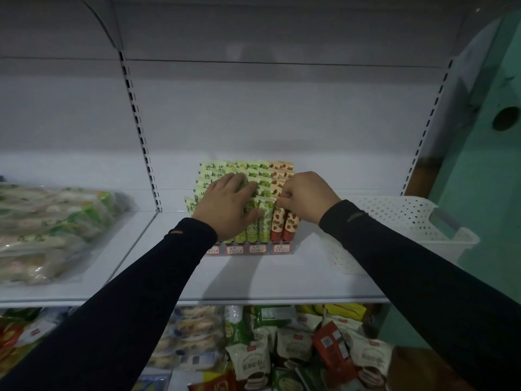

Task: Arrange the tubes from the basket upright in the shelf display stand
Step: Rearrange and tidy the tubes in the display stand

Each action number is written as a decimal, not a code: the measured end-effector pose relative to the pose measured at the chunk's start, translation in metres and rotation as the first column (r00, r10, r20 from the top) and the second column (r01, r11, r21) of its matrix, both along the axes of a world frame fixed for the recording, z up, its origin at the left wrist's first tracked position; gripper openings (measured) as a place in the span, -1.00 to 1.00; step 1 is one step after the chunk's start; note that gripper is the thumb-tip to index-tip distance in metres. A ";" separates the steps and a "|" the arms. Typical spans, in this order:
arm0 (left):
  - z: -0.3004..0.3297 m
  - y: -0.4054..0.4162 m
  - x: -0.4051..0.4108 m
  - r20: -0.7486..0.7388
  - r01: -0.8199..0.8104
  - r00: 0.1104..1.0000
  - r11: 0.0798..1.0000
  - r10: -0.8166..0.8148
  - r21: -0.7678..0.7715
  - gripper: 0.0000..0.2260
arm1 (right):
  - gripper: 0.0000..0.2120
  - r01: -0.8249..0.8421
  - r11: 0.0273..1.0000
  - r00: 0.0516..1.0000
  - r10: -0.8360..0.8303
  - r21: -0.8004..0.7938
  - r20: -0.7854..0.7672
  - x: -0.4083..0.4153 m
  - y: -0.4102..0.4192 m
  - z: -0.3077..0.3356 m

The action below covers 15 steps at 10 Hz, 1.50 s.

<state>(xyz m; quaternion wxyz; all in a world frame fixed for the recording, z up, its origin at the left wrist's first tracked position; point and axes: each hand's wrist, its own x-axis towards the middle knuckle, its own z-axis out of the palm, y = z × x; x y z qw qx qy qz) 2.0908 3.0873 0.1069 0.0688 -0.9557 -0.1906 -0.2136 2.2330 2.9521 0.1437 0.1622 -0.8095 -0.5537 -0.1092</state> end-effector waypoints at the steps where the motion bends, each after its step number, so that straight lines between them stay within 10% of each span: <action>1: 0.000 0.000 0.000 -0.005 -0.001 1.000 1.000 0.000 -0.001 -0.42 | -0.61 0.014 1.000 1.000 -0.014 -0.003 -0.003 0.000 0.000 0.002; 7: 0.004 -0.002 0.000 -0.047 -0.030 0.998 0.999 0.029 -0.012 -0.39 | -0.61 0.075 0.967 0.993 -0.051 0.243 -0.102 0.016 -0.032 0.010; 15: 0.004 -0.003 0.000 -0.037 -0.027 0.999 0.999 0.026 -0.026 -0.39 | -0.68 0.035 0.999 0.998 -0.037 -0.038 -0.058 0.014 -0.025 0.005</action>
